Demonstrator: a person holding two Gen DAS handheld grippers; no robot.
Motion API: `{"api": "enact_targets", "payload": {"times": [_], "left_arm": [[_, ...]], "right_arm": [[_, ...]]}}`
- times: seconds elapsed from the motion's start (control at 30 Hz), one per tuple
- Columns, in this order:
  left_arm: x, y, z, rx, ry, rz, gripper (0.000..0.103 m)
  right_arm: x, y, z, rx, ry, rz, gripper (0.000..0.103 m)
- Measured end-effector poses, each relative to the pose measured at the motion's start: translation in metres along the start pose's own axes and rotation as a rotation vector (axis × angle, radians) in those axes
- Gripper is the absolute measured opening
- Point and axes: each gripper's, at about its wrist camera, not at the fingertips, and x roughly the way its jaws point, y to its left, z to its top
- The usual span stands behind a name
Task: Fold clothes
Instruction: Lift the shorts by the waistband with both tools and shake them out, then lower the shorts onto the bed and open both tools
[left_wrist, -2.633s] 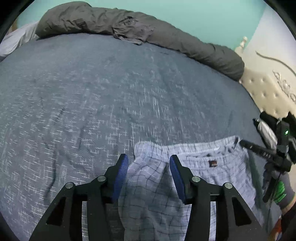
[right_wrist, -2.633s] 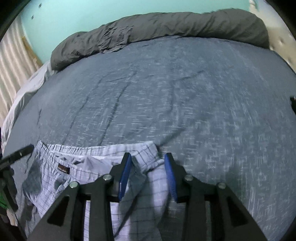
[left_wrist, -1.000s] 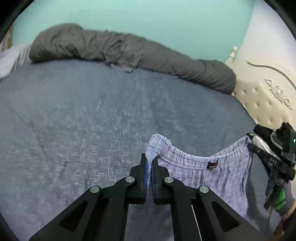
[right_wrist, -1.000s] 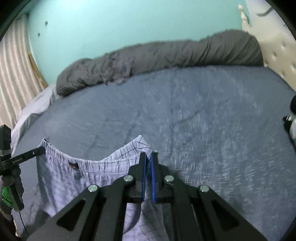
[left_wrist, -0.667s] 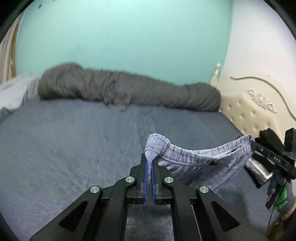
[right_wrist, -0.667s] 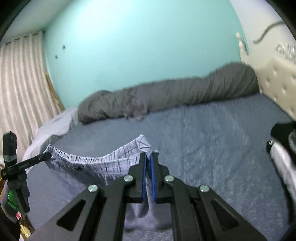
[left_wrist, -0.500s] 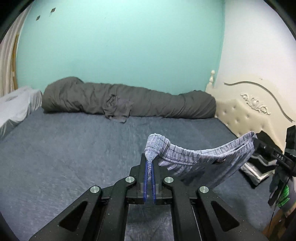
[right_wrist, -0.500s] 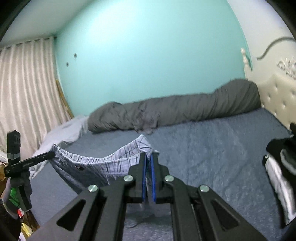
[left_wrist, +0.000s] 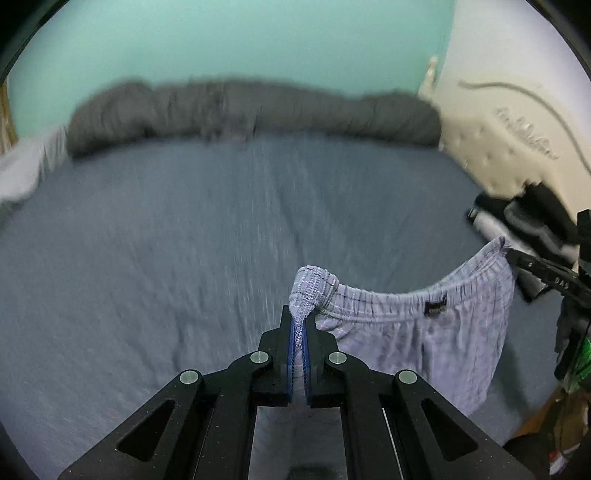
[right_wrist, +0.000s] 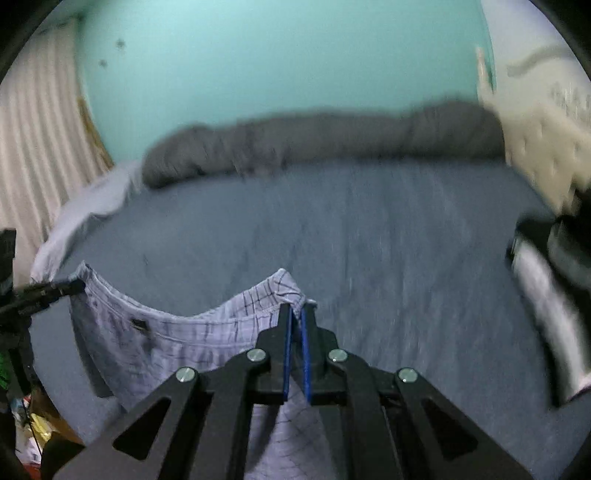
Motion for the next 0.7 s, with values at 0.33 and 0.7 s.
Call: {"api": "enact_targets", "payload": {"times": [0.33, 0.7], "left_arm": [[0.089, 0.028, -0.004, -0.049, 0.039, 0.027, 0.003], [0.141, 0.039, -0.001, -0.063, 0.028, 0.029, 0.004]], "right_arm": [[0.096, -0.027, -0.025, 0.037, 0.083, -0.036, 0.004], [0.155, -0.039, -0.021, 0.066, 0.09, -0.052, 0.004]]}}
